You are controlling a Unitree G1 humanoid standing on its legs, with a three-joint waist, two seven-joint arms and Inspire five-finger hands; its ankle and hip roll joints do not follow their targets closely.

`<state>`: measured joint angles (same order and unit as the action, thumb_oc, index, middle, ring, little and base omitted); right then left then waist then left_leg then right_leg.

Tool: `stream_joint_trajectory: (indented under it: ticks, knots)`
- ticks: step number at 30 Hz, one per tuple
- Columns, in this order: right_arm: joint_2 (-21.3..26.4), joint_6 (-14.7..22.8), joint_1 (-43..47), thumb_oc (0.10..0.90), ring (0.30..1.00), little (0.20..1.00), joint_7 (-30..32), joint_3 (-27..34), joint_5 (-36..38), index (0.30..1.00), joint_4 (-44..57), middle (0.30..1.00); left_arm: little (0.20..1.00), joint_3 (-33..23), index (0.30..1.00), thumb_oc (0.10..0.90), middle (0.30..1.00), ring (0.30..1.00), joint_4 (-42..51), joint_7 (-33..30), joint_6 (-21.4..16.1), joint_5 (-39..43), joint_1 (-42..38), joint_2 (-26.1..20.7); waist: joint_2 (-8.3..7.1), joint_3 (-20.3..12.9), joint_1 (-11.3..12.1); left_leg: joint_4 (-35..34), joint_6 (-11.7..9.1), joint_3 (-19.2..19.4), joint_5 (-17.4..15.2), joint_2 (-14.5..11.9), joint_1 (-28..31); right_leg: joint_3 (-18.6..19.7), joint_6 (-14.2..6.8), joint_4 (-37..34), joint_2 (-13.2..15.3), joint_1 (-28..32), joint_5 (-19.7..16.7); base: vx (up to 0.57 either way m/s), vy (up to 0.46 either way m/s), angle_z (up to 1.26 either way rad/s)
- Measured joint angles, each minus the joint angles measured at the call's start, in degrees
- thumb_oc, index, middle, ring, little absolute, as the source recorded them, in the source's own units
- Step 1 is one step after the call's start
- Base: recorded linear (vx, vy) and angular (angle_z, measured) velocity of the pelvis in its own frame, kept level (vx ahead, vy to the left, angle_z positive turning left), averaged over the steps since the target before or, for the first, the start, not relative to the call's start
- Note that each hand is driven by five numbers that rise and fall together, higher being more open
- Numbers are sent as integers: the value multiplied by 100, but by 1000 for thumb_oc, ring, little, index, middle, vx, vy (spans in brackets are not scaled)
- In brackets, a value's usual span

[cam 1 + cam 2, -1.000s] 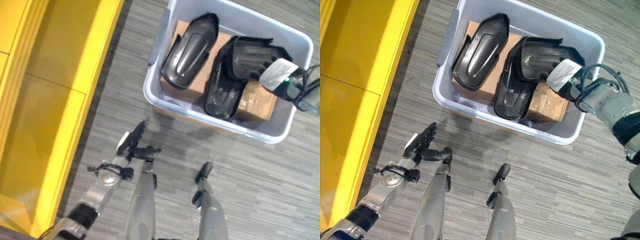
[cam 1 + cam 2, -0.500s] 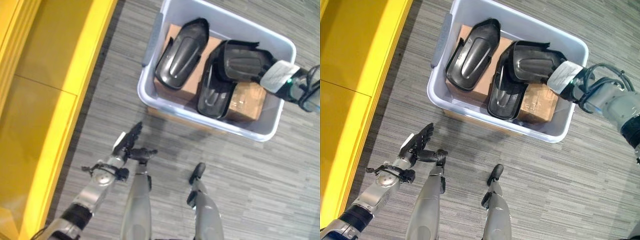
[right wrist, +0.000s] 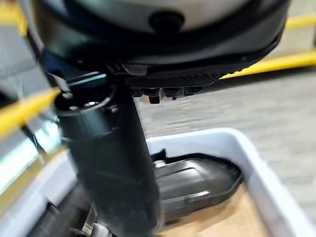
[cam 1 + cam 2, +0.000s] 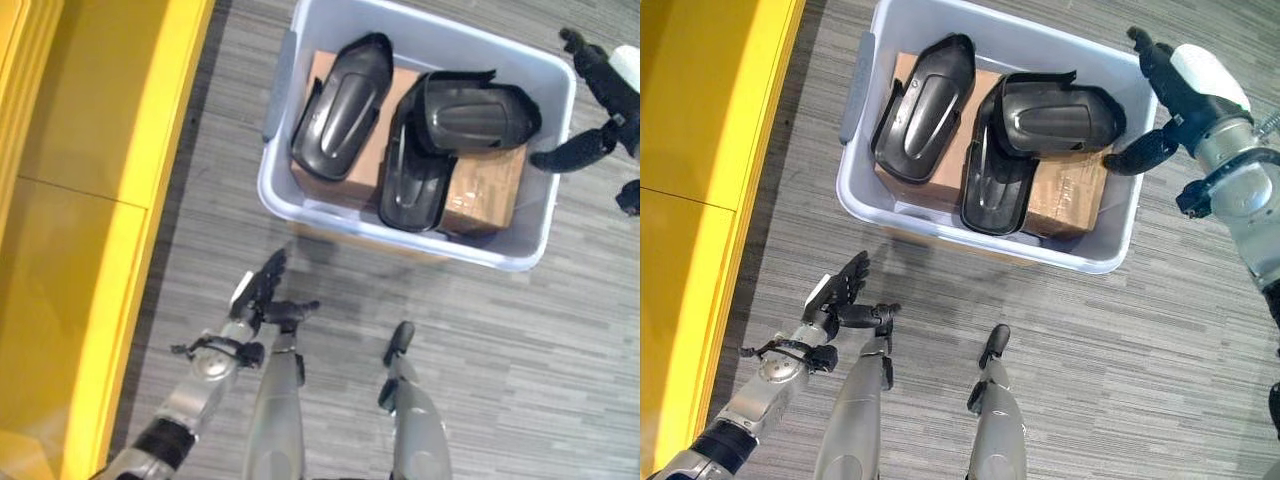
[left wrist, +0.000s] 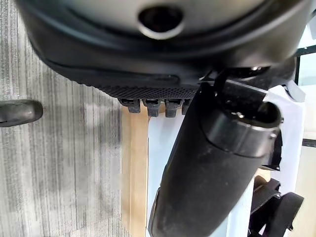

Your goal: Move parts from the plastic box to the shelf.

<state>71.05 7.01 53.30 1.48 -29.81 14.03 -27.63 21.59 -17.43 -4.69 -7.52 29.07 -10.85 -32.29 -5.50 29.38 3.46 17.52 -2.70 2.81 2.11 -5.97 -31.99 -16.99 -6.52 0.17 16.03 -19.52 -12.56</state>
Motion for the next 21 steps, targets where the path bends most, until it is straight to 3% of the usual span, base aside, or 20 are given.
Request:
stream_joint_trajectory:
  ticks: [3, 7, 11, 16, 21]
  knots:
    - [-109, -140, -38, 900, 1000, 1000, -54, -3, 1357, 1000, -199, 1000, 1000, 8, 1000, 900, 1000, 1000, 16, -3, 2, 48, 10, -11, -8, 2, -25, 75, 33, -3, -61, -3, -28, 14, 9, 0, -1, -1, 6, 7, -2, -1]
    - [-382, -219, -20, 900, 1000, 1000, -57, -10, 2541, 1000, -261, 1000, 1000, 17, 1000, 900, 1000, 1000, 56, -113, 7, 240, 3, -23, -29, 5, -32, 151, 44, -6, -91, -8, -80, 0, -3, -1, -9, -1, -3, 0, 0, 0]
    - [-665, -456, 277, 900, 1000, 1000, -146, -479, 3725, 1000, -126, 1000, 1000, 78, 1000, 900, 1000, 1000, 262, -127, 123, 430, 15, -240, -113, 36, -23, 216, 23, -14, -91, -23, -116, -20, -10, 0, -22, 8, -8, 2, 0, 1]
    - [-1068, -505, 436, 900, 1000, 1000, -24, -531, 4251, 1000, -92, 1000, 1000, 73, 1000, 900, 1000, 1000, 272, -233, 178, 451, 17, -299, -249, 52, 105, 295, 37, -52, -116, -4, -171, -63, -9, 7, -8, 25, -9, 7, -1, 4]
    - [-1508, -506, 616, 900, 1000, 1000, 246, -520, 4305, 1000, 7, 1000, 1000, 84, 1000, 900, 1000, 1000, 272, -291, 272, 451, -26, -291, -343, 55, 149, 327, 35, -127, -127, -1, -211, -102, -6, 7, -14, 51, -11, 2, 2, 5]
